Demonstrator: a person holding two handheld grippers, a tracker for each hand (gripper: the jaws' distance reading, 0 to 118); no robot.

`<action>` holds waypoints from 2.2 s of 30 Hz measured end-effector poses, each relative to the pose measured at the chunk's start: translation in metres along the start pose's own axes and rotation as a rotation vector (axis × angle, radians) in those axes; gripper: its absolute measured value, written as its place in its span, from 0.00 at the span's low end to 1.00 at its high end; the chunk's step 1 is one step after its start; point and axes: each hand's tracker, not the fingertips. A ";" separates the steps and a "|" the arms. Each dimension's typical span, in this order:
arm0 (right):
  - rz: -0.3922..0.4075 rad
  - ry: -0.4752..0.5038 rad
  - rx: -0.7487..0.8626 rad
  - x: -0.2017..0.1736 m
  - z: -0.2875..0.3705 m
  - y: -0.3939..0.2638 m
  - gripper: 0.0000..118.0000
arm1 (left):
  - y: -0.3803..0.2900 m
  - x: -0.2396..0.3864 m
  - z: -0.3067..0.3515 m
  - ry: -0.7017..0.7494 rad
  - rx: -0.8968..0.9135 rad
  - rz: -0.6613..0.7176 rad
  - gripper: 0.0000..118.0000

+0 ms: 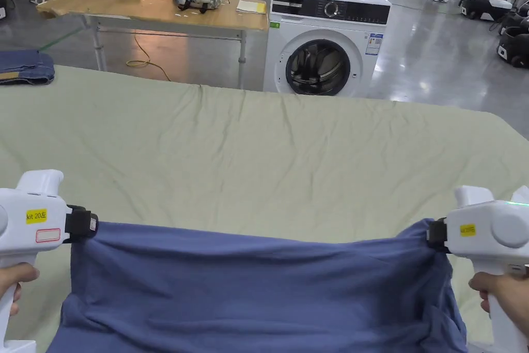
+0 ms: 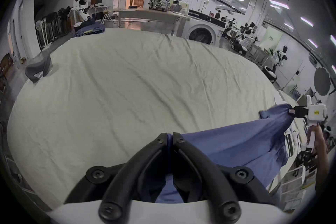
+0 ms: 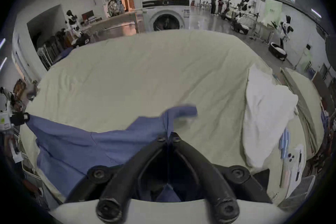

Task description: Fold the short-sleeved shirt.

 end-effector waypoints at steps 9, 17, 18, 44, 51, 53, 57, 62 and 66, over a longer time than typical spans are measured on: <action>0.023 0.019 0.004 0.008 0.073 -0.076 0.00 | -0.064 0.004 0.069 -0.037 0.018 0.011 0.00; -0.003 0.020 -0.138 0.021 0.077 -0.162 0.00 | -0.147 -0.001 0.081 -0.025 -0.101 0.029 0.00; -0.006 0.011 -0.153 0.021 0.074 -0.170 0.00 | -0.156 -0.002 0.080 -0.020 -0.124 0.029 0.00; -0.015 -0.174 0.124 -0.010 0.084 -0.156 0.67 | -0.118 0.024 0.057 0.078 0.052 -0.014 0.38; -0.072 -0.055 0.499 -0.073 0.084 -0.133 0.32 | -0.096 0.094 0.065 0.117 0.403 -0.170 0.18; -0.074 -0.056 0.575 -0.091 0.083 -0.128 0.13 | -0.092 0.112 0.067 0.130 0.463 -0.195 0.09; -0.075 -0.047 0.645 -0.112 0.075 -0.118 0.06 | -0.088 0.136 0.071 0.165 0.591 -0.217 0.03; -0.041 -0.097 0.787 -0.122 0.064 -0.116 0.00 | -0.093 0.149 0.078 0.175 0.712 -0.228 0.00; 0.013 -0.094 0.781 -0.134 0.065 -0.116 0.00 | -0.089 0.145 0.079 0.158 0.710 -0.215 0.00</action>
